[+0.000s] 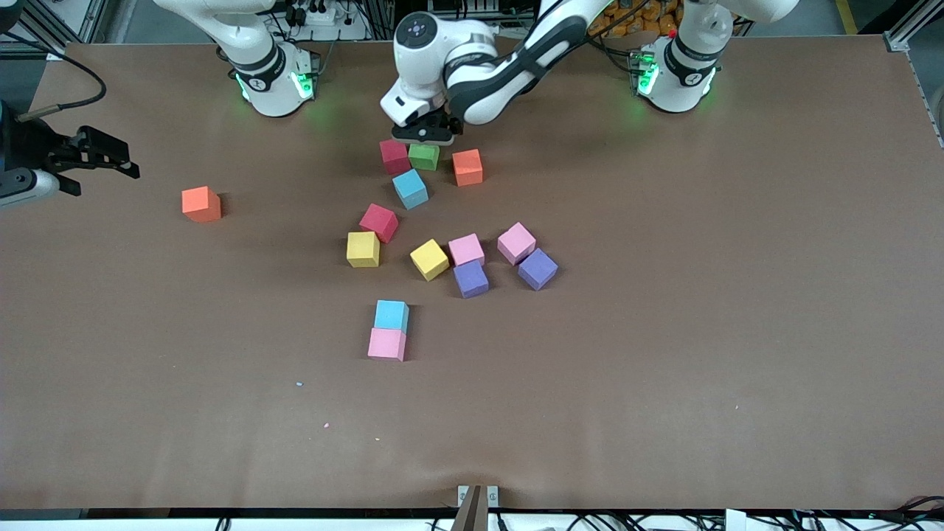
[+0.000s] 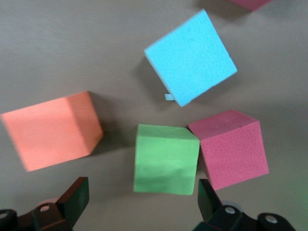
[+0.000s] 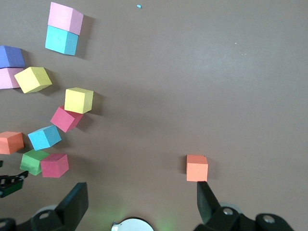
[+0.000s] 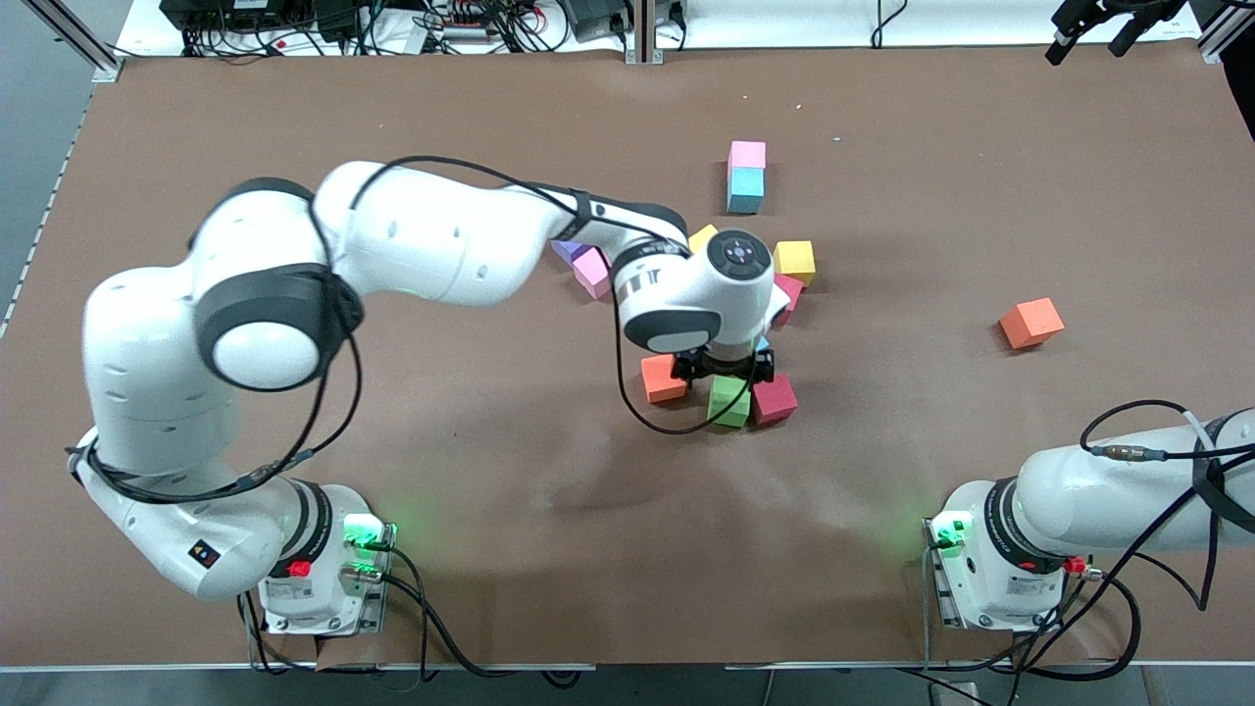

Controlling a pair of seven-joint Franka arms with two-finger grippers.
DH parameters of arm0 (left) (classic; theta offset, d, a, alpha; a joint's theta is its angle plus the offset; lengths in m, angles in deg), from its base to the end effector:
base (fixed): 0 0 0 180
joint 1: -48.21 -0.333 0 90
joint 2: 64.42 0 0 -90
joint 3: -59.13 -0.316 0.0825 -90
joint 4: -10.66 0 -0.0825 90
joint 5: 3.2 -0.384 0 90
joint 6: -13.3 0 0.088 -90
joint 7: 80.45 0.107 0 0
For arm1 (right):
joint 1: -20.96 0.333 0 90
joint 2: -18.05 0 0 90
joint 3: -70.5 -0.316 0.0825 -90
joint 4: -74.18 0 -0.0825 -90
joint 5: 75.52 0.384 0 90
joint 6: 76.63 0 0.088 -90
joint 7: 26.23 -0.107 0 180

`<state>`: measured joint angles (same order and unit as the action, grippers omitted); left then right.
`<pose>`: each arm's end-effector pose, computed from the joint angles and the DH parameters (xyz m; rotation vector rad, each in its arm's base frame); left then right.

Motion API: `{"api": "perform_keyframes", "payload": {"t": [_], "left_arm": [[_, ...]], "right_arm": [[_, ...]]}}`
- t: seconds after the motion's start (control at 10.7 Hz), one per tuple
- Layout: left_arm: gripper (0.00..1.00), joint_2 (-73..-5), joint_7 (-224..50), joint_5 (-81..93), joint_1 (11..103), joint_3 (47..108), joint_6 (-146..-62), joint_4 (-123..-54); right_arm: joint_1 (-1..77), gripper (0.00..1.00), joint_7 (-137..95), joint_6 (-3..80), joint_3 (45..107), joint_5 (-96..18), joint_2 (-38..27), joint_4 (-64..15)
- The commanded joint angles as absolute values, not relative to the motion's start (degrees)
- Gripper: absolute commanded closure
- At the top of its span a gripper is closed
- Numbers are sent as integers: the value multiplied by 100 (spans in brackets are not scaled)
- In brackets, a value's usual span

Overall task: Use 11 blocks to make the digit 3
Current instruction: 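Lower the left gripper and grasp the green cube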

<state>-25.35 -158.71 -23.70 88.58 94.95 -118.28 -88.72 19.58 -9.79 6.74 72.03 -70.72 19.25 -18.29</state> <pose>0.2081 -0.6347 0.2473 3.0799 -0.1368 -0.1530 0.5339 -0.0175 0.6070 -3.0080 -0.3629 0.1847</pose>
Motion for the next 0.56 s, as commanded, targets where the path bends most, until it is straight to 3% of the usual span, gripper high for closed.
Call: {"api": "perform_keyframes", "payload": {"t": [0.0,0.47], "left_arm": [[0,-2206,-15964,-2649,9021,9499,-11775,-8533],[0,-1793,-15815,-3675,9031,9490,-11792,-8444]], "right_arm": [[1912,0,-926,625,7191,-7060,1998,-1872],[1920,0,-926,625,7191,-7051,1998,-1872]]}}
